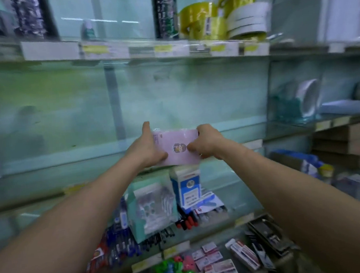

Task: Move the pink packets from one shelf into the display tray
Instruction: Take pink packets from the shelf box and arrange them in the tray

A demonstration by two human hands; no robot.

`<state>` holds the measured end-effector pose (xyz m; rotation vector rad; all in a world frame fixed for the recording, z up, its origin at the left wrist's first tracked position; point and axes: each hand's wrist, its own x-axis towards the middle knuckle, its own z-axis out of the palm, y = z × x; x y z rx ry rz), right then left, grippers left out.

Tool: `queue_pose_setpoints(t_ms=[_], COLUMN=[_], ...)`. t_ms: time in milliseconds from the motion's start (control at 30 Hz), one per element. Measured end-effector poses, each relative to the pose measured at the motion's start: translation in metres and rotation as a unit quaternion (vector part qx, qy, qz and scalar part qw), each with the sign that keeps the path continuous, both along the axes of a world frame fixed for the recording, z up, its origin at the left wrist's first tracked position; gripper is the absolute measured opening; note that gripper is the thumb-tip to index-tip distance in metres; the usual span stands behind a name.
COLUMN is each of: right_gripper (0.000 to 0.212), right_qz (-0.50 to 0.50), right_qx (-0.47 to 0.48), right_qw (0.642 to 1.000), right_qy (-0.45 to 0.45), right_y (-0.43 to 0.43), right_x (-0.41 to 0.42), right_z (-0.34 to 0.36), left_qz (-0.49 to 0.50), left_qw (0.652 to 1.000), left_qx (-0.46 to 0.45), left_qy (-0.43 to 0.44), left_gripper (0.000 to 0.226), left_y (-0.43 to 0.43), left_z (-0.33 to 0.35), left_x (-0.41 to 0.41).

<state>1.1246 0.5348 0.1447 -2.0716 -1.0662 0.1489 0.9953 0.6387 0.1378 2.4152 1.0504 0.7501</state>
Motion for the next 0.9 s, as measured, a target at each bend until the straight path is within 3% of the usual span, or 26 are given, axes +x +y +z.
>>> queue_pose_setpoints(t_ms=[167,333,433,533,667,767,900], right_gripper=[0.025,0.032,0.007,0.020,0.007,0.014,0.005], right_qz=[-0.058,-0.145,-0.197,-0.255,-0.324,-0.373,-0.406], right_qx=[0.015,0.066,0.101,0.123,0.113,0.113,0.112], right_qw=[0.998,0.985,0.970,0.951,0.929,0.906,0.884], right_qy=[0.026,0.064,0.099,0.124,0.138,0.167,0.203], right_y=[-0.081,-0.170,-0.221,-0.262,-0.302,-0.325,-0.349], right_x=[0.026,0.056,0.066,0.078,0.091,0.096,0.113], right_z=[-0.018,-0.046,-0.063,-0.085,-0.123,-0.151,-0.187], left_qz=[-0.021,-0.074,-0.104,-0.130,-0.139,-0.125,-0.113], left_qw=[0.997,0.985,0.975,0.967,0.957,0.963,0.965], left_qx=[-0.057,-0.125,-0.163,-0.194,-0.234,-0.230,-0.234], left_qy=[-0.051,-0.093,-0.106,-0.104,-0.097,-0.069,-0.037], left_gripper=[0.093,0.026,0.038,0.043,0.038,0.048,0.034], left_y=[-0.070,-0.151,-0.196,-0.234,-0.276,-0.303,-0.327], left_z=[-0.019,-0.050,-0.074,-0.102,-0.145,-0.179,-0.215], left_x=[0.037,0.081,0.109,0.135,0.163,0.180,0.203])
